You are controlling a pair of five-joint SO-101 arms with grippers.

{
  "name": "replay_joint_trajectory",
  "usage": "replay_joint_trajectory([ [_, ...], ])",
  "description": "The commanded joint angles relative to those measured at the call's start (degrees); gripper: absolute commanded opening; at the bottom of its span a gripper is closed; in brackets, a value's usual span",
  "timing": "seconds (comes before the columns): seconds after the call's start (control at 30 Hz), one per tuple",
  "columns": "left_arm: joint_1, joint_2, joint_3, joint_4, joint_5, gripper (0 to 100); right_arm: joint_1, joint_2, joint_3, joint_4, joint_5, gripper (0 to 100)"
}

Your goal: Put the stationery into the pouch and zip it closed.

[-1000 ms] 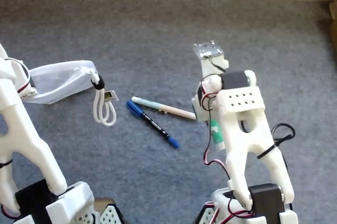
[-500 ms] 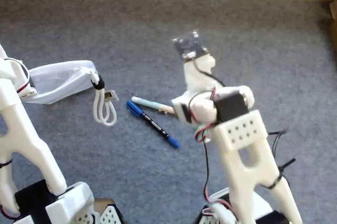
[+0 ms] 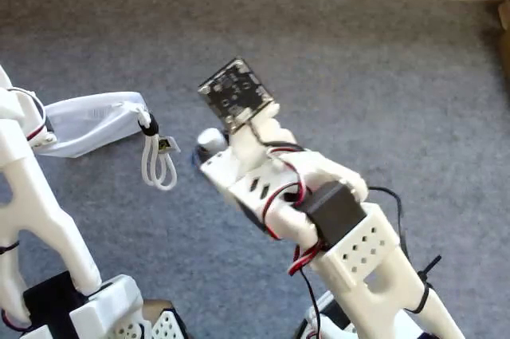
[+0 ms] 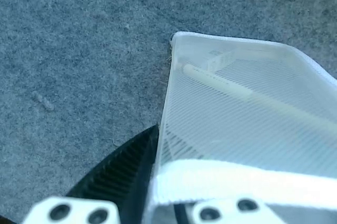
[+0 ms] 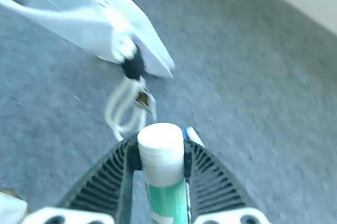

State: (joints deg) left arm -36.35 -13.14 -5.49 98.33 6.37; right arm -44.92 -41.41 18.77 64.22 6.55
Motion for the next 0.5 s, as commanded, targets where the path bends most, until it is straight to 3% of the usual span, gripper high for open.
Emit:
replay_joint_trajectory([
  [0.0, 2.3, 0.7, 0.7, 1.3, 2.8, 1, -4.8, -2.4, -3.6, -7.1, -0.5, 0.5],
  [0.27, 3.9, 0.7, 0.7, 1.4, 3.5, 1, -11.6, -2.4, -3.2, -17.4, -0.5, 0.5],
  [0.47, 3.9, 0.7, 0.7, 1.4, 3.5, 1, -12.4, -2.3, -2.9, -28.9, -0.5, 0.5],
])
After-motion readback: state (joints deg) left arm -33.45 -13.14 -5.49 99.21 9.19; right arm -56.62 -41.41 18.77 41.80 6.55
